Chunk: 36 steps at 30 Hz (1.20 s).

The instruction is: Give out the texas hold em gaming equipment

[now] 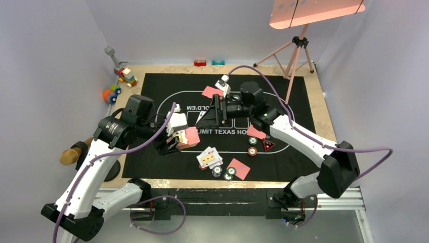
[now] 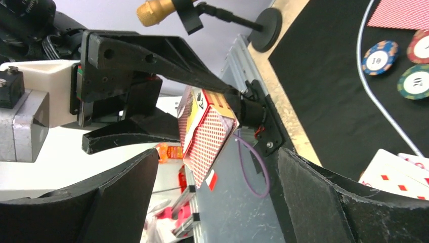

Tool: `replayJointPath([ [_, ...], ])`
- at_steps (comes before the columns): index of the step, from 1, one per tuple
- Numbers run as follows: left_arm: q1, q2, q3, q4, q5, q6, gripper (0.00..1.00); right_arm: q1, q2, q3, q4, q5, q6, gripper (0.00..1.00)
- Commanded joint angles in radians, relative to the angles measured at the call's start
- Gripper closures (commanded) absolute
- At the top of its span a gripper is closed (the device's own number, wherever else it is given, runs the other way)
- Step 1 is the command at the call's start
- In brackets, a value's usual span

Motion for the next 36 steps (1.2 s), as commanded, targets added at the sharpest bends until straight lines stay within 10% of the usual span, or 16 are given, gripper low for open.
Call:
replayJointPath([
  [1, 0.006, 0.002, -0.007, 0.073, -0.029, 0.015, 1.00, 0.034, 0.035, 0.031, 0.109, -0.081, 0.064, 0.07],
  [13, 0.007, 0.017, -0.007, 0.110, -0.030, 0.016, 1.00, 0.072, 0.181, 0.047, 0.268, -0.132, 0.183, 0.04],
  [36, 0.006, -0.020, -0.052, 0.157, 0.013, 0.007, 1.00, 0.037, 0.174, 0.038, 0.099, -0.130, 0.098, 0.43],
])
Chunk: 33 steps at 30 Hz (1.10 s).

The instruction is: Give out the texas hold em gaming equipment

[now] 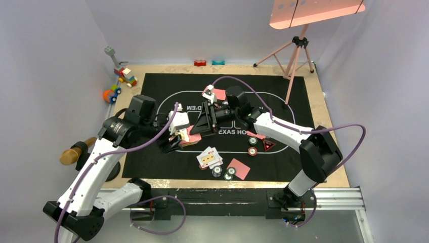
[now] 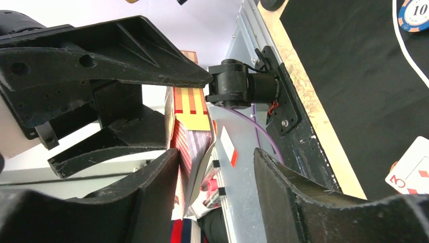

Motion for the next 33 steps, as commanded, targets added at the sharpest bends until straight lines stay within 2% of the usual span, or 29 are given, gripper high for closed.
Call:
replayJointPath([
  [1, 0.003, -0.029, 0.009, 0.053, 0.046, 0.007, 1.00, -0.013, -0.052, 0.027, -0.033, -0.004, -0.041, 0.45],
  [13, 0.004, -0.028, 0.003, 0.053, 0.046, 0.005, 1.00, -0.034, -0.094, 0.004, -0.053, -0.008, -0.054, 0.55],
  [22, 0.004, -0.028, -0.009, 0.058, 0.042, 0.010, 1.00, -0.060, -0.136, 0.016, -0.180, 0.009, -0.122, 0.58],
  [23, 0.004, -0.027, -0.015, 0.061, 0.042, 0.010, 1.00, -0.061, -0.151, 0.033, -0.220, 0.029, -0.151, 0.42],
  [25, 0.003, -0.025, -0.020, 0.065, 0.041, 0.010, 1.00, -0.056, -0.152, 0.041, -0.207, 0.042, -0.140, 0.29],
  [28, 0.003, -0.018, -0.021, 0.069, 0.036, 0.009, 1.00, -0.038, -0.128, 0.063, -0.183, 0.035, -0.126, 0.22],
  [33, 0.003, 0.002, -0.010, 0.073, 0.034, 0.007, 1.00, 0.024, -0.057, 0.137, -0.191, 0.024, -0.137, 0.18],
])
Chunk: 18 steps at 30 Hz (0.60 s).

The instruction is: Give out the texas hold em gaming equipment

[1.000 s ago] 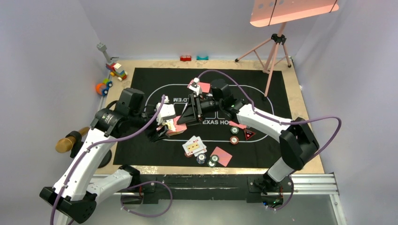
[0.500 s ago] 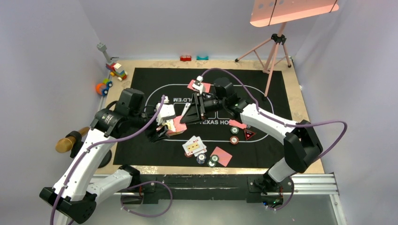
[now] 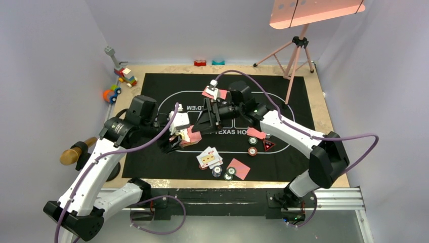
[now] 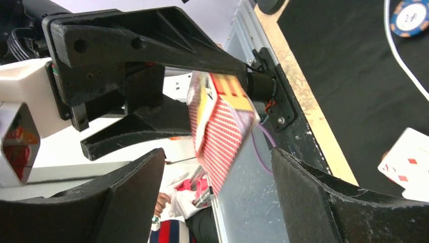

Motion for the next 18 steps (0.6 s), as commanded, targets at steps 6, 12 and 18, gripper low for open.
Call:
replayJointPath([
  [6, 0.003, 0.015, 0.026, 0.051, 0.031, 0.007, 1.00, 0.063, 0.121, 0.144, -0.082, -0.021, -0.062, 0.23],
  [12, 0.003, 0.009, 0.030, 0.047, 0.035, 0.007, 1.00, 0.052, 0.132, 0.132, -0.126, -0.028, -0.092, 0.33],
  [18, 0.003, 0.006, 0.037, 0.043, 0.040, 0.006, 1.00, 0.009, 0.089, 0.077, -0.134, -0.023, -0.104, 0.51],
])
